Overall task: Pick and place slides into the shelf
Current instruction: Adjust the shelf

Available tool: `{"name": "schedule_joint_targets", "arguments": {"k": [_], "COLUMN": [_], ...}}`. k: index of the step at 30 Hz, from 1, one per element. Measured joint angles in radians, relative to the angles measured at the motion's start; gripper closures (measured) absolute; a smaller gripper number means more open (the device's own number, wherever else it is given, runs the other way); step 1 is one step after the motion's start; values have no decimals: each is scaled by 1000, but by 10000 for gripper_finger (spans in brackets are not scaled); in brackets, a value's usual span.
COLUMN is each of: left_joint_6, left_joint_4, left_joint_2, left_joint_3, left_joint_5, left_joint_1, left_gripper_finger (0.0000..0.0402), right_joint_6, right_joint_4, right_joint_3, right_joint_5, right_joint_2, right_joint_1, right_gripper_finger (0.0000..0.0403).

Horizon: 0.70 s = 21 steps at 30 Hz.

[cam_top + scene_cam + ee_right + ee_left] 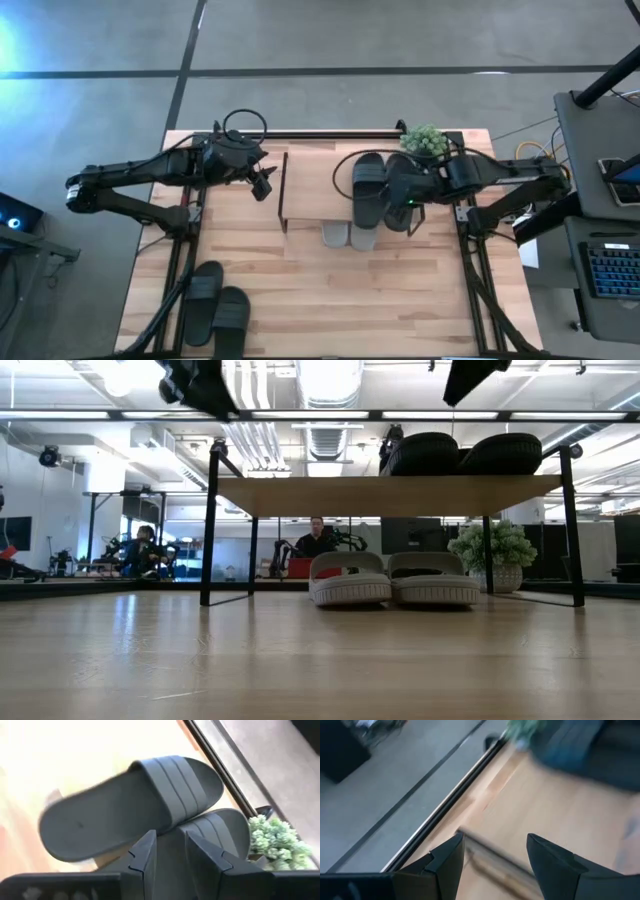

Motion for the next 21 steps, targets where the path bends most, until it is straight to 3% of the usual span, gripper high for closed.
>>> {"name": "schedule_joint_targets", "arguments": {"k": [4, 9, 15, 21], "left_joint_6": [-2, -13, -122, -238], "left_joint_4": [-55, 15, -69, -247], "left_joint_2": [13, 15, 17, 16], "left_joint_3": [-1, 8, 2, 0], "left_joint_5": [-3, 102, 143, 270], "left_joint_1": [53, 118, 204, 220], "left_gripper_finger": [201, 201, 201, 201], "right_joint_6": [49, 77, 58, 53], "right_joint_4": [36, 172, 407, 446], "right_joint_3": [0, 0, 1, 55], "right_joint_5": [0, -3, -80, -163], "right_joint_2": [-24, -6, 87, 222], "right_joint_1": [1, -47, -206, -370], "right_gripper_finger": [317, 326, 331, 331]}}
